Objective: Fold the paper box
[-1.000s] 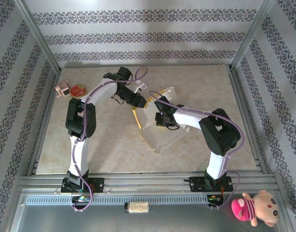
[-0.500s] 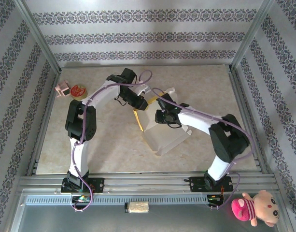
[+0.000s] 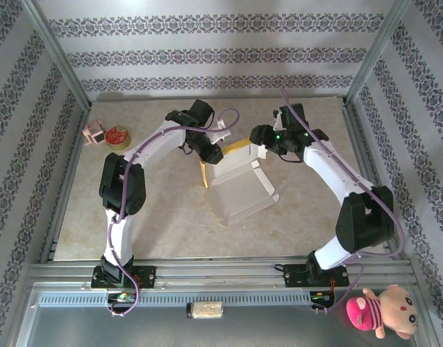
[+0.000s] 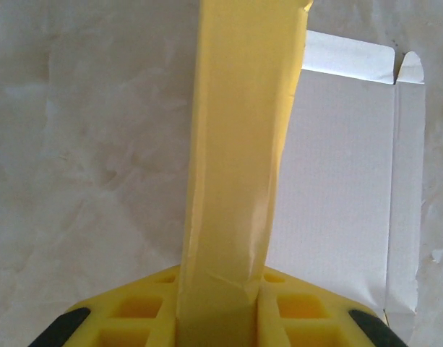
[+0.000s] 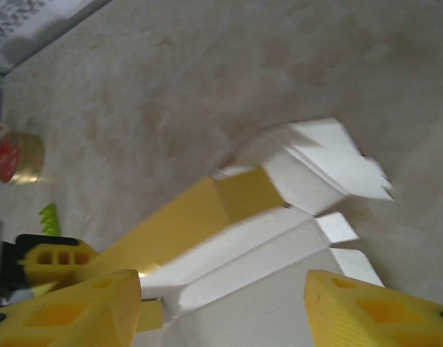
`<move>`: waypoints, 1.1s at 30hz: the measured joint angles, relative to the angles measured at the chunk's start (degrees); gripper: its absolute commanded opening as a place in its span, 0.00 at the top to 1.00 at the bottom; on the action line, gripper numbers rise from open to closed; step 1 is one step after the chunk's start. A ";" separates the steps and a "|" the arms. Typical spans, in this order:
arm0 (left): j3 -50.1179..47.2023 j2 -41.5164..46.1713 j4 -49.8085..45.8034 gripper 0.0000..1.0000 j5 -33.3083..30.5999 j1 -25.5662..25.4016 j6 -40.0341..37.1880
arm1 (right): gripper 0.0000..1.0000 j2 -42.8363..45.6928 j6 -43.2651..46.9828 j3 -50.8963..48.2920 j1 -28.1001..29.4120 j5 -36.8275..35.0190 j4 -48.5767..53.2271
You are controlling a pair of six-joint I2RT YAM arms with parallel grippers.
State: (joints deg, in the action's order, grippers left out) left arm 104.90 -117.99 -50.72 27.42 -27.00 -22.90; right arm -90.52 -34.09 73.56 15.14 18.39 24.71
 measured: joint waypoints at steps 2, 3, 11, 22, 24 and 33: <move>0.15 0.22 -0.09 0.84 -1.07 -0.48 -0.81 | 0.37 -1.97 0.46 2.43 0.00 1.38 0.55; 0.15 0.31 -0.13 0.84 -1.46 -0.68 -1.03 | 0.37 -2.95 0.70 3.50 0.00 1.99 0.81; 0.15 0.31 -0.09 0.83 -2.75 -1.18 -2.03 | 0.34 -10.29 1.01 7.48 -0.04 4.94 2.25; 0.11 0.42 -0.31 0.83 -3.98 -1.25 -2.21 | 0.38 -12.55 -0.66 8.26 -0.90 8.00 2.27; 0.02 0.44 -0.31 0.83 -3.98 -1.29 -2.21 | 0.36 -12.55 -0.68 8.24 -0.90 7.87 2.32; -0.44 1.07 -0.28 0.82 -4.13 -1.44 -2.21 | 0.50 -12.57 -1.44 7.48 -1.07 8.13 2.12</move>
State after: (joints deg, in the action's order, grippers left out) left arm 104.47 -116.92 -51.00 23.29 -28.45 -25.10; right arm -103.09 -35.53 81.03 14.06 26.52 26.83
